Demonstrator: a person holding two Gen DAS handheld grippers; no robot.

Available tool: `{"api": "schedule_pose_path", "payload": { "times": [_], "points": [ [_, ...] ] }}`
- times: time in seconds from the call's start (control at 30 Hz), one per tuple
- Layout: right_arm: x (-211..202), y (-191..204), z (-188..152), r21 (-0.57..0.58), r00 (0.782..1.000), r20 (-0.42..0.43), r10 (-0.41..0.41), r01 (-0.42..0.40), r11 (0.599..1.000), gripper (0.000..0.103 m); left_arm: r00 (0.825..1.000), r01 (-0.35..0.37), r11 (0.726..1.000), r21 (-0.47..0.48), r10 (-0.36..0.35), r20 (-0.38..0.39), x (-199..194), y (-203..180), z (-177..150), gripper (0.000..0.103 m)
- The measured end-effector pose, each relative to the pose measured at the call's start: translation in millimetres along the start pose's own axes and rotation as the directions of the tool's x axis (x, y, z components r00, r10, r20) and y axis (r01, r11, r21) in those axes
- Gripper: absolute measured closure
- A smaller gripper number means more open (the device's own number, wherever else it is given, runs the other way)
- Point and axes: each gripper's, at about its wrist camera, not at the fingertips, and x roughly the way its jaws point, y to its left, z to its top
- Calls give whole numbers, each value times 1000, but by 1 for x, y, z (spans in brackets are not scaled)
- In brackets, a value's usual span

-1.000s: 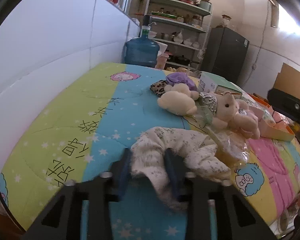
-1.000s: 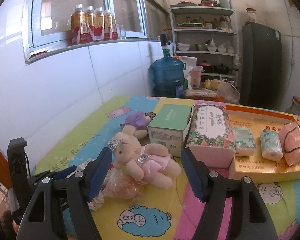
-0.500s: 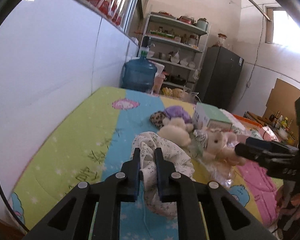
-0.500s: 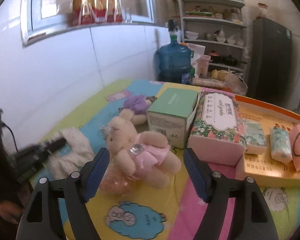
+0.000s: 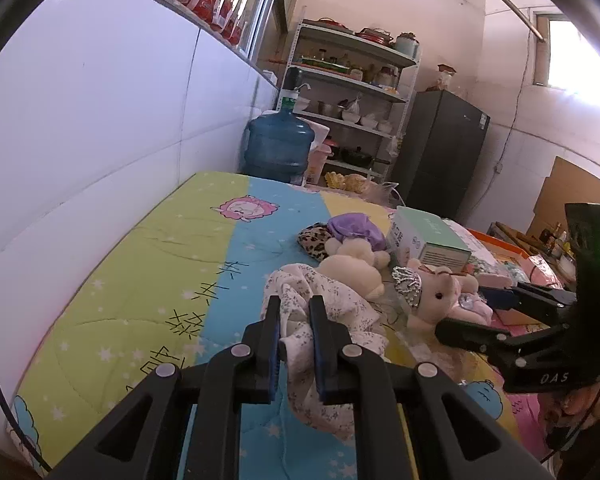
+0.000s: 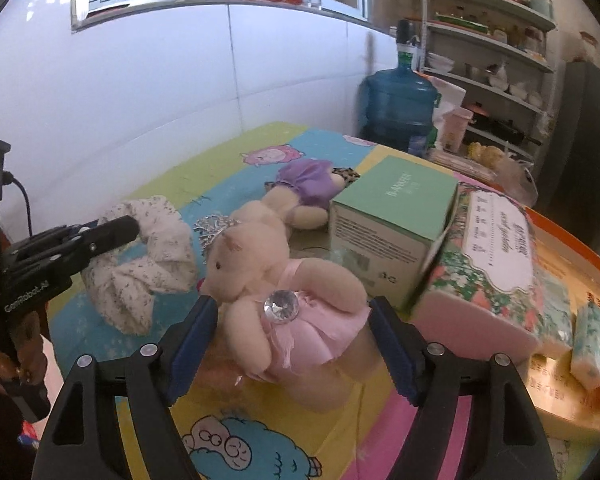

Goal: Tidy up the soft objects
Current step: 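Grasp the pink teddy bear with the right tool, then carry the fabric ring and teddy bear with both tools over the box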

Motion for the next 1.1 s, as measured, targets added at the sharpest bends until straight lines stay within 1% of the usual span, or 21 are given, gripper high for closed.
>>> {"api": "schedule_pose_path", "payload": {
  "times": [0.03, 0.2, 0.3, 0.57, 0.77, 1.1],
  "points": [
    [0, -2, 0, 11, 1000, 3, -7, 7, 1000, 37, 1000, -1, 1000, 0, 1, -2, 1, 0, 0, 90],
    [-5, -8, -2, 46, 1000, 23, -9, 8, 999, 42, 1000, 3, 1000, -2, -3, -2, 3, -3, 0, 90],
    [-12, -9, -3, 58, 999, 46, -29, 27, 998, 43, 1000, 10, 1000, 4, -10, 4, 1, -6, 1, 90],
    [-40, -8, -4, 101, 992, 116, -48, 36, 994, 43, 999, 32, 999, 28, -33, 36, -13, -14, 6, 90],
    [-62, -12, -6, 137, 984, 161, -81, 59, 989, 43, 995, 56, 997, 60, -61, 75, -30, -30, 13, 90],
    [-99, -17, -12, 164, 967, 213, -138, 104, 981, 43, 987, 103, 988, 117, -116, 109, -47, -64, 25, 90]
  ]
}}
